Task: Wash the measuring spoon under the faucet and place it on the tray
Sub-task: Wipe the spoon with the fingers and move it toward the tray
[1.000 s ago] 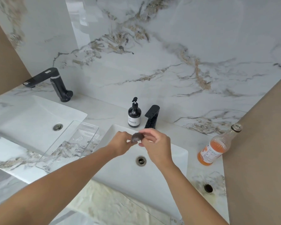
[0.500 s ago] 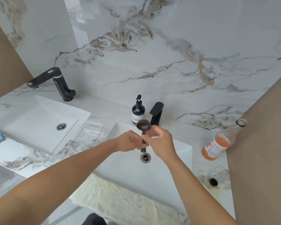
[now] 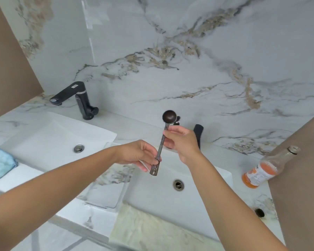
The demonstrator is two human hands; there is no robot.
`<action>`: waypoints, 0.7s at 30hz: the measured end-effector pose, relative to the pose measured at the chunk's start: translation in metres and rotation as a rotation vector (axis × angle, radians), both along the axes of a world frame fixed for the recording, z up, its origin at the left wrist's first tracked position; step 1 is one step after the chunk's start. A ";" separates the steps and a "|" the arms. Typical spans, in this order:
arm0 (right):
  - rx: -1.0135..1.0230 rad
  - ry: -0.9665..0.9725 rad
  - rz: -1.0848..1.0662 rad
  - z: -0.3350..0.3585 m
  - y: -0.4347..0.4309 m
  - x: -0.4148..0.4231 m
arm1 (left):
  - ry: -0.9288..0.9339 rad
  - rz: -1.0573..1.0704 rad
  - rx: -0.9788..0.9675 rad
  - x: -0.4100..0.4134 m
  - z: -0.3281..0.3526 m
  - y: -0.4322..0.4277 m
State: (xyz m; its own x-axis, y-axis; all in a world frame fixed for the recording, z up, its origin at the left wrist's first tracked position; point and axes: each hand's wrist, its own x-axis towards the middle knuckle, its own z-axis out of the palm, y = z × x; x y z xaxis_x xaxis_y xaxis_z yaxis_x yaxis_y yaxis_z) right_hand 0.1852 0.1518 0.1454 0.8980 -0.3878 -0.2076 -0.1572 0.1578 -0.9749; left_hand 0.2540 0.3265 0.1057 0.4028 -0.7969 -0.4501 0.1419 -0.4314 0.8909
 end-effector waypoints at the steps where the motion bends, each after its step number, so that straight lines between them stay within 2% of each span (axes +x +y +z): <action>1: 0.021 0.030 0.031 -0.005 0.020 0.011 | -0.002 0.024 0.016 0.004 -0.002 0.019; 7: 0.223 0.321 0.127 -0.082 0.138 0.037 | -0.009 0.121 0.302 0.015 -0.054 0.128; 13: 0.311 0.562 0.094 -0.141 0.181 0.041 | 0.031 0.192 0.478 0.008 -0.103 0.163; 17: 0.377 0.630 0.082 -0.153 0.193 0.035 | -0.062 0.173 0.540 0.005 -0.117 0.156; 21: 0.422 0.608 0.007 -0.163 0.196 0.035 | -0.186 0.115 0.622 0.003 -0.125 0.145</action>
State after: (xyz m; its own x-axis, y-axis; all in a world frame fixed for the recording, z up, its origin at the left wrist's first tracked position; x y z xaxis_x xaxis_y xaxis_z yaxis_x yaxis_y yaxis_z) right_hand 0.2201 0.3477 -0.0177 0.5788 -0.1602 -0.7996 -0.6526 0.4970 -0.5719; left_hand 0.2572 0.4715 -0.0196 0.5855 -0.3574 -0.7276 0.0861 -0.8650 0.4943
